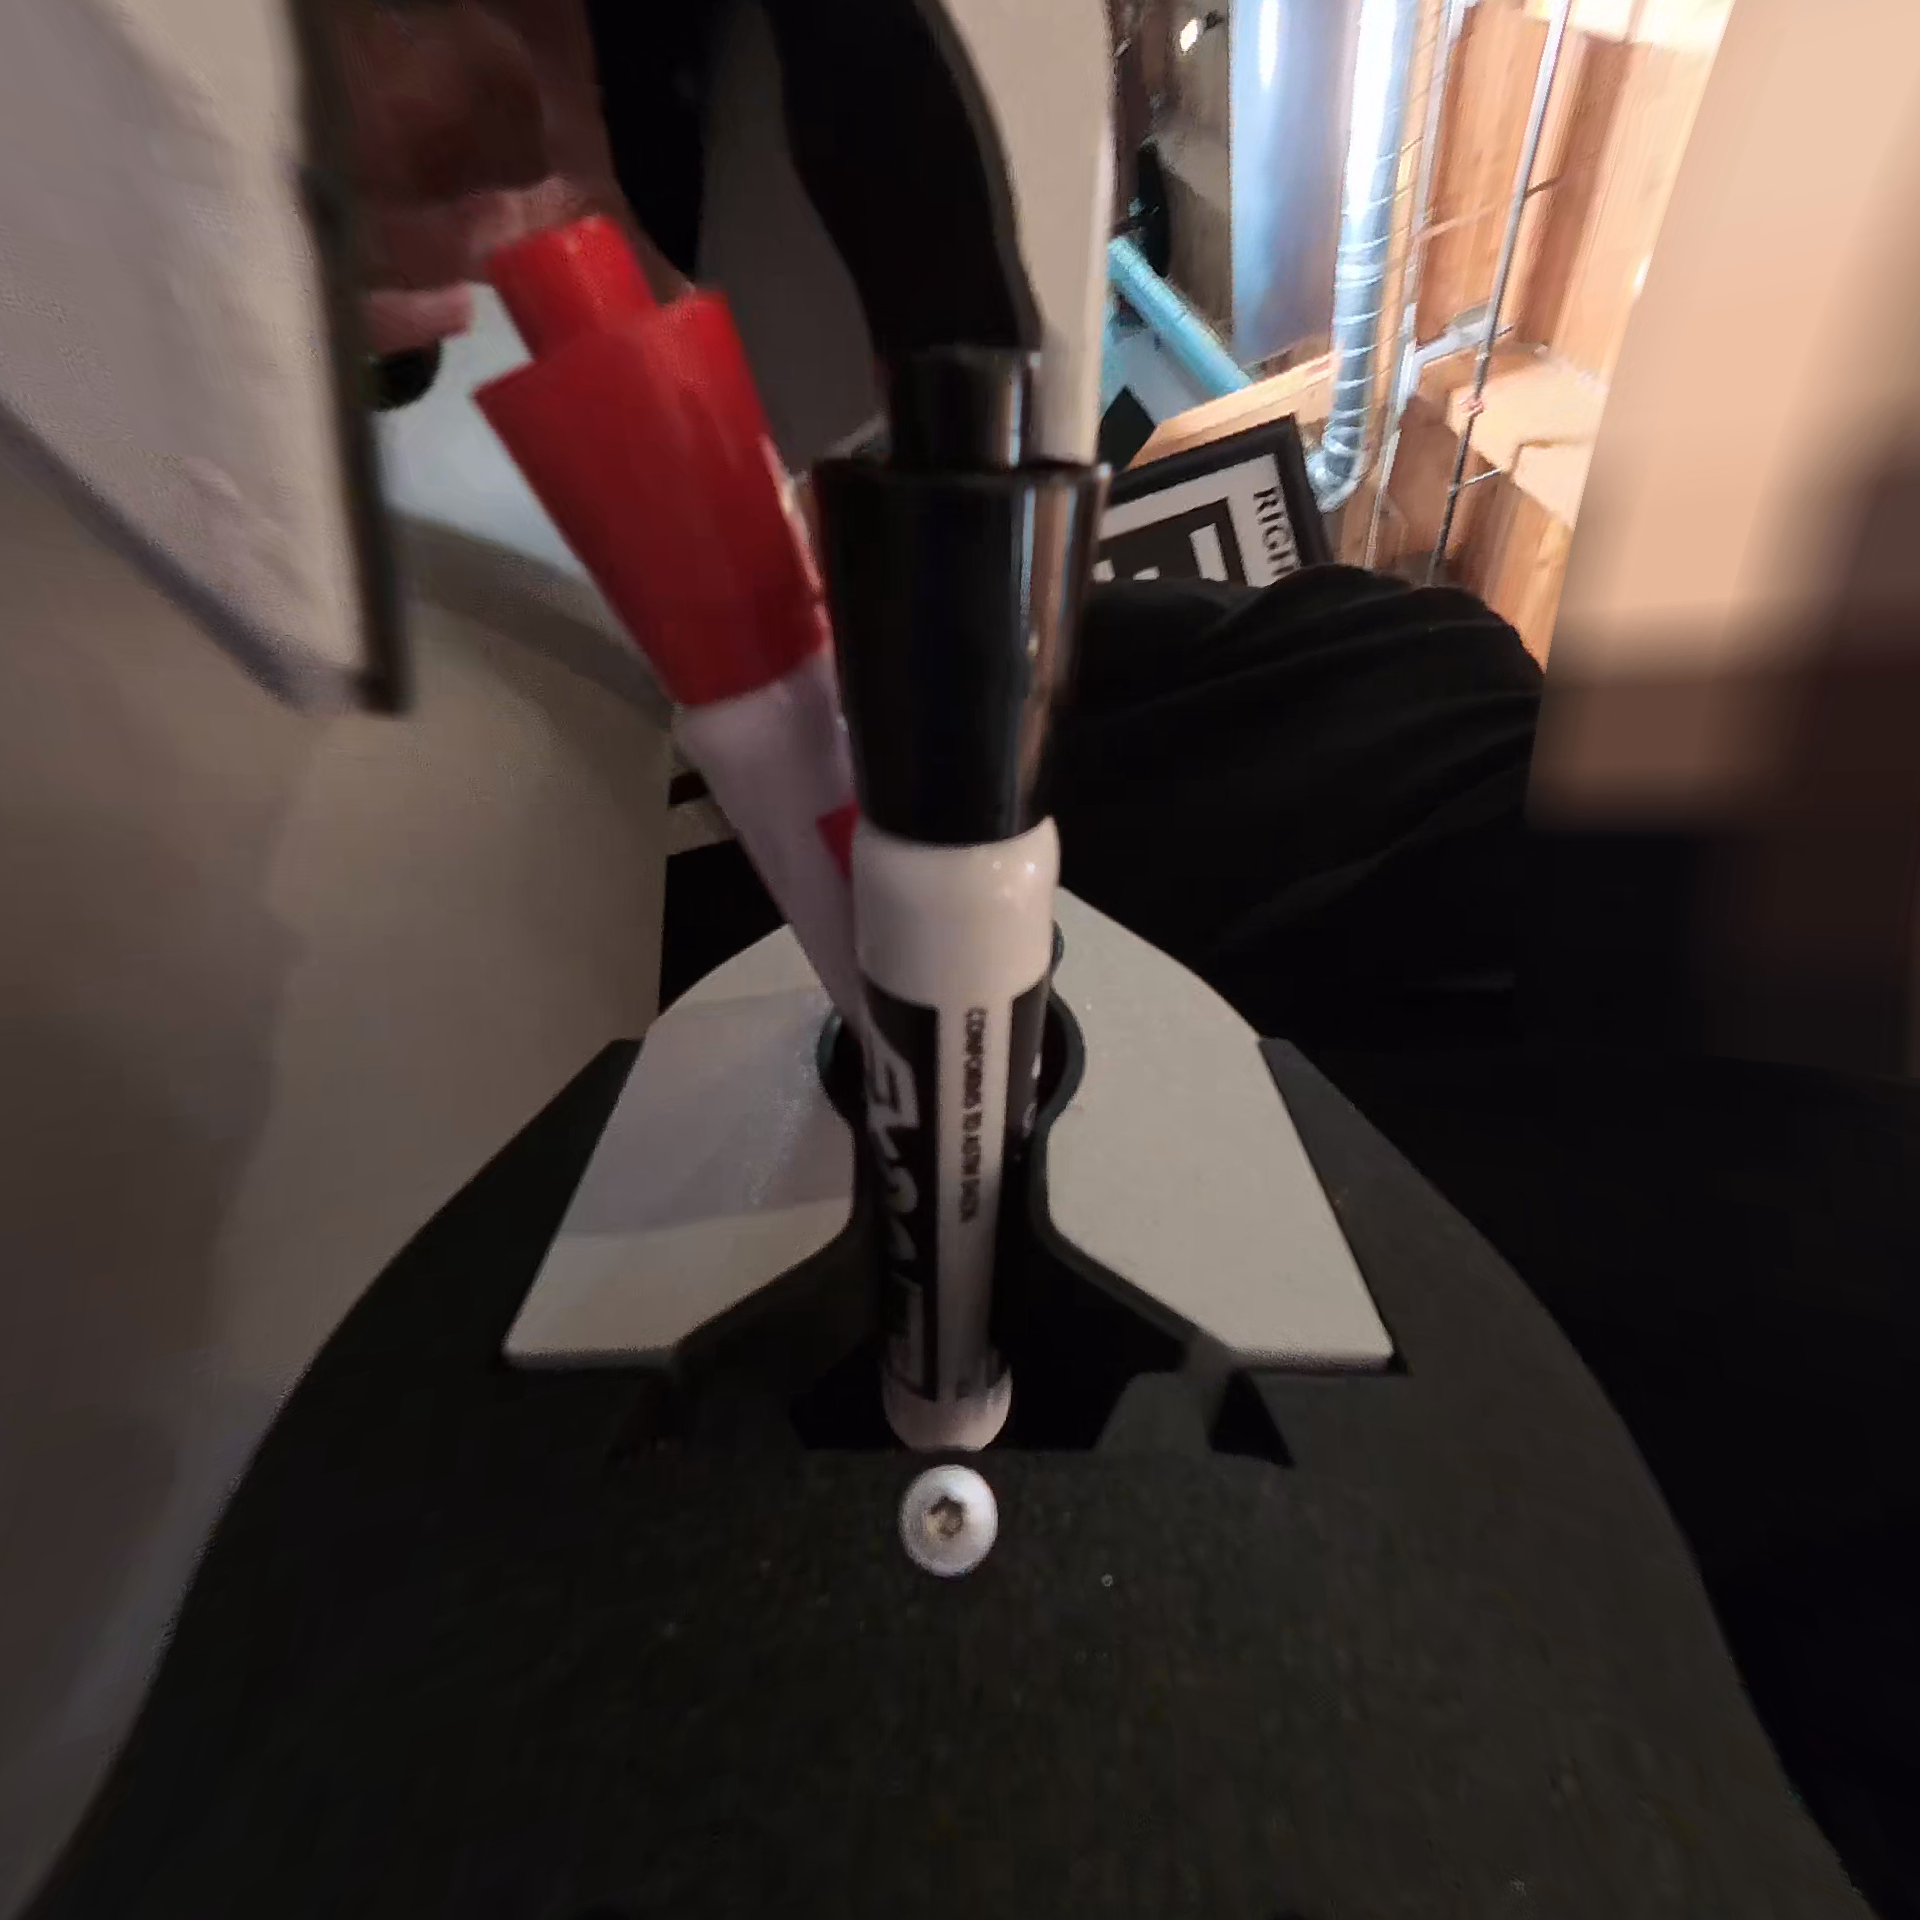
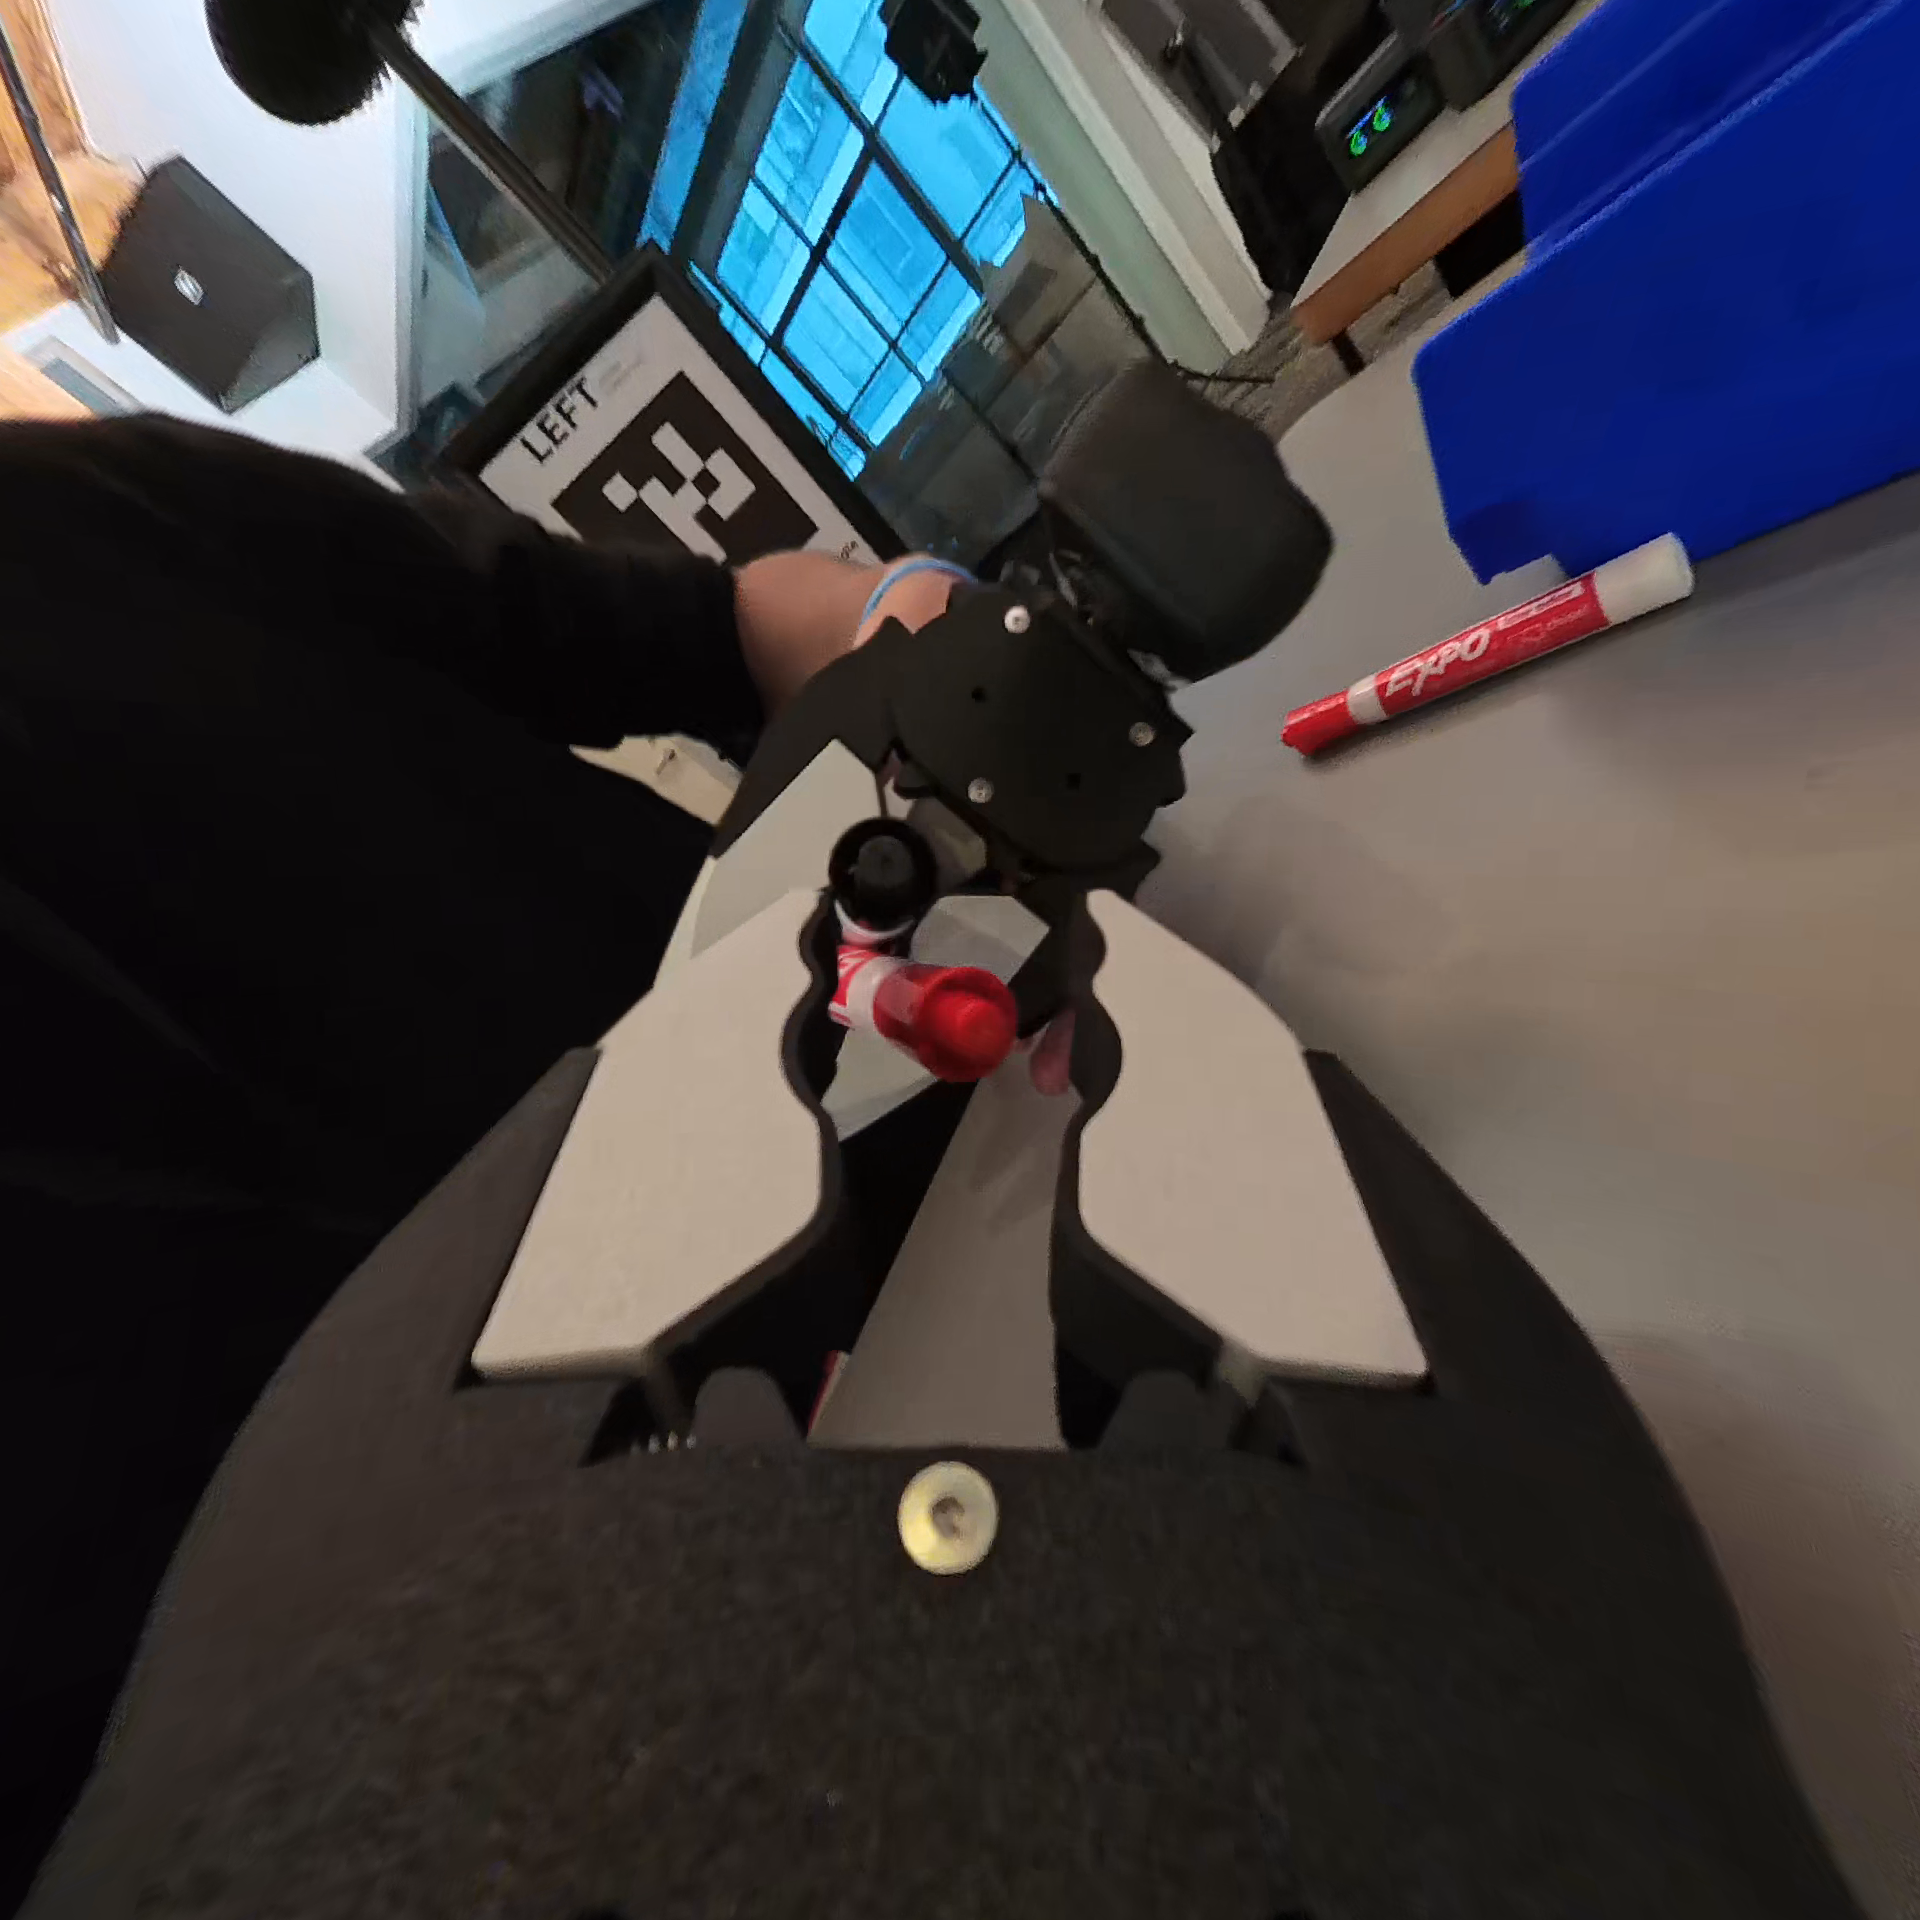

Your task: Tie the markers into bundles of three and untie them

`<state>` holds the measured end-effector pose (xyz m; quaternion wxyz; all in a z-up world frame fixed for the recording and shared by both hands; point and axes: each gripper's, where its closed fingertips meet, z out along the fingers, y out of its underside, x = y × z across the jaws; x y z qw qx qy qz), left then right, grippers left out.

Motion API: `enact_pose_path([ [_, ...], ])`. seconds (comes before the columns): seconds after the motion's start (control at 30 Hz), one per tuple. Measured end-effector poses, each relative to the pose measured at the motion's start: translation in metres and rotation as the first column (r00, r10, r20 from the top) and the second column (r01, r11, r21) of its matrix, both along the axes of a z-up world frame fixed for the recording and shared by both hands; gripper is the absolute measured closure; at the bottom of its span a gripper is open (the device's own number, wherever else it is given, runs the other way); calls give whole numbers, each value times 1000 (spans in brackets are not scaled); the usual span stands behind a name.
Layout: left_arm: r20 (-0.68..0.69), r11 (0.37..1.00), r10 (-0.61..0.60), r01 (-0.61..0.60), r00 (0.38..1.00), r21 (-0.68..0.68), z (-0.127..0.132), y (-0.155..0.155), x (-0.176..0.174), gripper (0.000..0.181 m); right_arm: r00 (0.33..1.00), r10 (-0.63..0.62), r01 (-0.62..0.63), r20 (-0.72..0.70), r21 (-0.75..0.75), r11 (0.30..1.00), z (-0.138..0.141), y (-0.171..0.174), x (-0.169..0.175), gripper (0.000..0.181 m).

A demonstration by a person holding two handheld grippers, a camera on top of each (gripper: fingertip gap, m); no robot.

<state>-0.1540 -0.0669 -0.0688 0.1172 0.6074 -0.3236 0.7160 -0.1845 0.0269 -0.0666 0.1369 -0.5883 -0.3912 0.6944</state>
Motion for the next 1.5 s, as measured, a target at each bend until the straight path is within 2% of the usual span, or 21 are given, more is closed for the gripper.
enact_pose_path([
  [0.2, 46, 998, 59, -60, 997, 20, -2, 4, -4, 155, 999, -48, 46, -24, -66, 997, 4, 19, 6, 135],
  [0.37, 18, 996, 80, -81, 997, 38, -7, 10, -10, 155, 973, -220, 220, 71, 11, 975, -10, 37, 20, 124],
  [0.4, 3, 995, 83, -83, 997, 50, -9, 12, -10, 155, 971, -225, 225, 79, 3, 974, -13, 34, 17, 128],
  [0.5, -40, 993, 96, -93, 995, 70, -17, 16, -11, 155, 981, -180, 184, 67, -74, 980, -16, 19, 4, 159],
  [0.57, -57, 993, 102, -98, 993, 68, -21, 19, -11, 155, 984, -176, 178, 31, -115, 977, -15, 16, -4, 164],
  [0.8, -106, 980, 200, -200, 974, 13, -26, 37, -11, 155, 957, -280, 284, 72, -45, 958, -17, 25, -13, 165],
  [0.93, -93, 976, 217, -218, 972, 1, -23, 38, -12, 156, 955, -289, 292, 62, -31, 956, -13, 24, -19, 164],
  [1.0, -70, 975, 224, -224, 972, -1, -16, 37, -14, 155, 957, -287, 289, 37, -69, 955, -9, 24, -20, 151],
  [1.13, -65, 969, 245, -242, 967, 44, -9, 36, -22, 155, 963, -268, 269, 16, -65, 961, -8, 22, -22, 148],
  [1.2, -80, 964, 264, -260, 961, 64, -8, 34, -32, 155, 960, -278, 278, 20, -22, 960, -7, 27, -21, 145],
  [1.3, -123, 951, 308, -300, 943, 80, -7, 26, -59, 155, 946, -317, 302, 70, 168, 938, -14, 41, -26, 142],
  [1.37, -160, 937, 346, -332, 924, 112, -8, 20, -81, 155, 954, -277, 227, 119, 319, 920, -25, 40, -47, 138],
  [1.43, -189, 921, 387, -371, 902, 116, -9, 16, -101, 155, 946, -229, 109, 228, 442, 890, -48, 41, -79, 118],
  [1.5, -219, 909, 416, -397, 883, 125, -13, 12, -117, 155, 926, -169, -22, 337, 497, 868, -69, 44, -112, 115],
])
